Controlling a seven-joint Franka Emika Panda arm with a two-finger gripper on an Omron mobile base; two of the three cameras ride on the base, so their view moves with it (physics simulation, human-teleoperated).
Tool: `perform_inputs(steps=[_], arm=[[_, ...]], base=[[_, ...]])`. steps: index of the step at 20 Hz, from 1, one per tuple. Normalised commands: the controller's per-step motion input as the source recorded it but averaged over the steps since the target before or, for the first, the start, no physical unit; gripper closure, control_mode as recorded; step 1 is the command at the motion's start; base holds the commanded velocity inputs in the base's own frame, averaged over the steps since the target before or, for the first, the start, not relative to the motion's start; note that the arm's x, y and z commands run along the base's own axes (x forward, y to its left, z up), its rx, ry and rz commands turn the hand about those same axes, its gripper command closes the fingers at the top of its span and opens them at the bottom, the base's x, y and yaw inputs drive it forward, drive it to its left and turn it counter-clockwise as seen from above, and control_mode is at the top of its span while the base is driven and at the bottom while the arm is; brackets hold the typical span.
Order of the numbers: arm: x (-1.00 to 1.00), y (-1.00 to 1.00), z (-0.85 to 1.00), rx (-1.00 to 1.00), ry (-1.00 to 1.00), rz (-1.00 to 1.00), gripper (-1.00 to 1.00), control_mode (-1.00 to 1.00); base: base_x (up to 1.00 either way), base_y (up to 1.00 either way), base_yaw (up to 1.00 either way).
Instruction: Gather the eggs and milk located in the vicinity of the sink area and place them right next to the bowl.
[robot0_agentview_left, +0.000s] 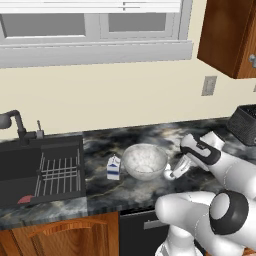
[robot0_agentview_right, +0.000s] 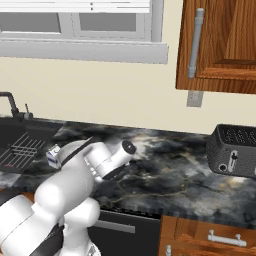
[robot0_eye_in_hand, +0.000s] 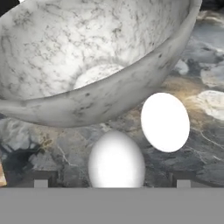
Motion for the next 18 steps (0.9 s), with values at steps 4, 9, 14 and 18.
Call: perform_inputs(steps=[4, 9, 14, 18], arm=[[-0.01, -0.18, 0.43, 0.00, 0.00, 0.00, -1.00, -1.00], [0.00, 0.00, 0.64, 0.00, 0.00, 0.00, -1.00, -1.00], [0.00, 0.07, 0.70, 0.00, 0.03, 0.00, -1.00, -1.00], [0.00, 0.27, 0.53, -0.05, 0.04, -0.07, -1.00, -1.00]], base=[[0.00, 0.00, 0.00], [0.00, 0.00, 0.00], [0.00, 0.00, 0.00], [0.00, 0.00, 0.00]])
